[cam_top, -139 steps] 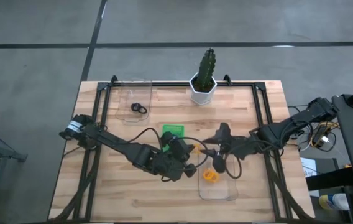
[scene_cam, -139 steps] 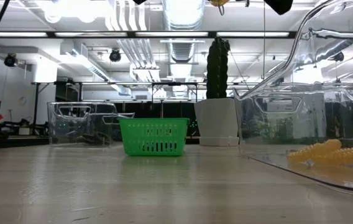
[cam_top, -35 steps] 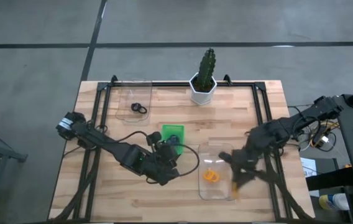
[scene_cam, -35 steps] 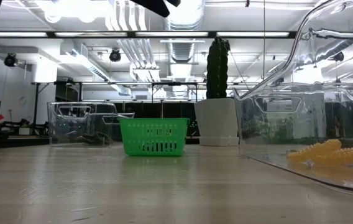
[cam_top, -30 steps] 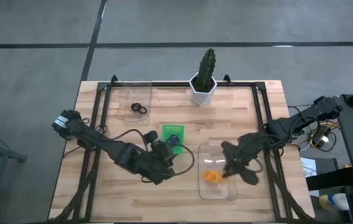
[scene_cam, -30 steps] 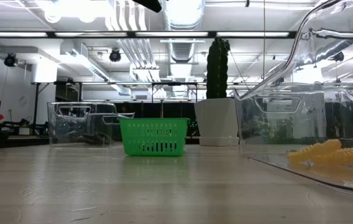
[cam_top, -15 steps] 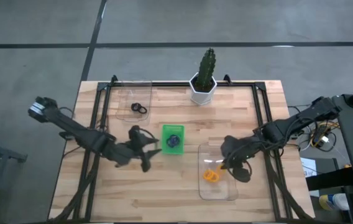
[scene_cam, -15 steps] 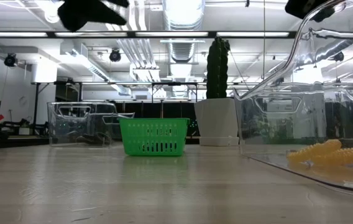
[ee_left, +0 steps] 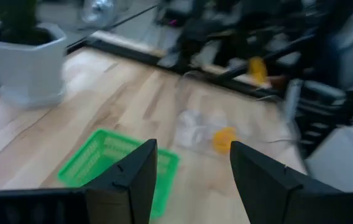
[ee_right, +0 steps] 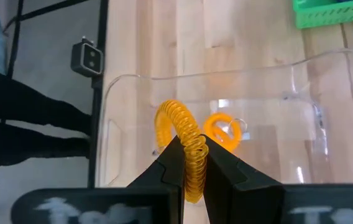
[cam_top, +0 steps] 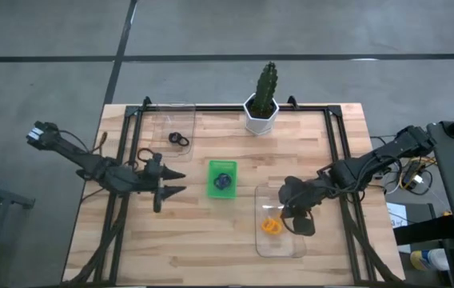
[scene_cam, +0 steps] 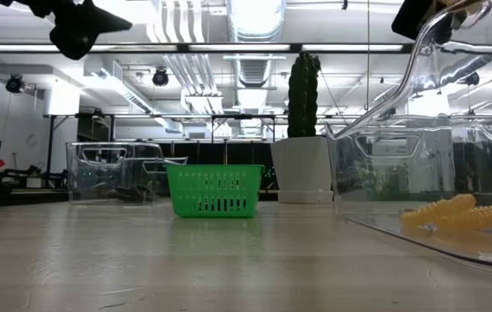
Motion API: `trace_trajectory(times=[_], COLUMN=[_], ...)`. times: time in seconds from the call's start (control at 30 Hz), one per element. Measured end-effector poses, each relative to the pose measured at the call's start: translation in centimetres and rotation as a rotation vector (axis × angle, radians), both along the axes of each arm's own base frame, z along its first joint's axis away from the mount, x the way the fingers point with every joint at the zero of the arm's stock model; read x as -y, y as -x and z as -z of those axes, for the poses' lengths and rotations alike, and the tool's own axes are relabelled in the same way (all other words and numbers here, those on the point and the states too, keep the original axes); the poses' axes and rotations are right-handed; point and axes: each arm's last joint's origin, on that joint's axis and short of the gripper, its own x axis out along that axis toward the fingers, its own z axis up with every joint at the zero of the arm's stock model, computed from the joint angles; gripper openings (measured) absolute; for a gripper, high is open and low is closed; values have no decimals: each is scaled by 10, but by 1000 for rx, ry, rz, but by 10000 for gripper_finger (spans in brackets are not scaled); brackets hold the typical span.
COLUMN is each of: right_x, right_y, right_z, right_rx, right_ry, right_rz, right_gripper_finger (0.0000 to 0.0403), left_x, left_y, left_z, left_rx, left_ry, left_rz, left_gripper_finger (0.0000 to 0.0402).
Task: Sort spring keychains
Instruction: Put the yellow spring keychain into the bottom transparent bin
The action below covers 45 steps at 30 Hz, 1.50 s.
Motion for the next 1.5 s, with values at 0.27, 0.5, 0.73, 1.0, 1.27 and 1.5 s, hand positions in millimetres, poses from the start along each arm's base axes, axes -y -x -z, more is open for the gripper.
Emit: trace_trajectory(times=[0.27, 0.5, 0.73, 1.0, 1.27, 1.5], right_x=[6, 7, -1, -6, -8, -8], right_y=[-8, -18, -34, -44, -46, -47], right_z=[9, 35, 69, 98, 106, 105], right_rx=[-28, -149, -291, -408, -424, -396], right_ry=[30, 24, 19, 26, 45, 57], right_rz=[60, 142, 172, 164, 142, 97], right_gripper_finger=[28, 28, 28, 29, 29, 59], left_x=[-5, -10, -12, -12, -12, -11], left_y=[19, 29, 32, 32, 32, 32], left_z=[24, 58, 74, 74, 75, 75], left_rx=[156, 168, 152, 149, 141, 140], left_ry=[28, 111, 154, 154, 188, 220], left_rz=[190, 178, 170, 169, 162, 170], left_gripper_finger=[195, 195, 195, 195, 195, 195])
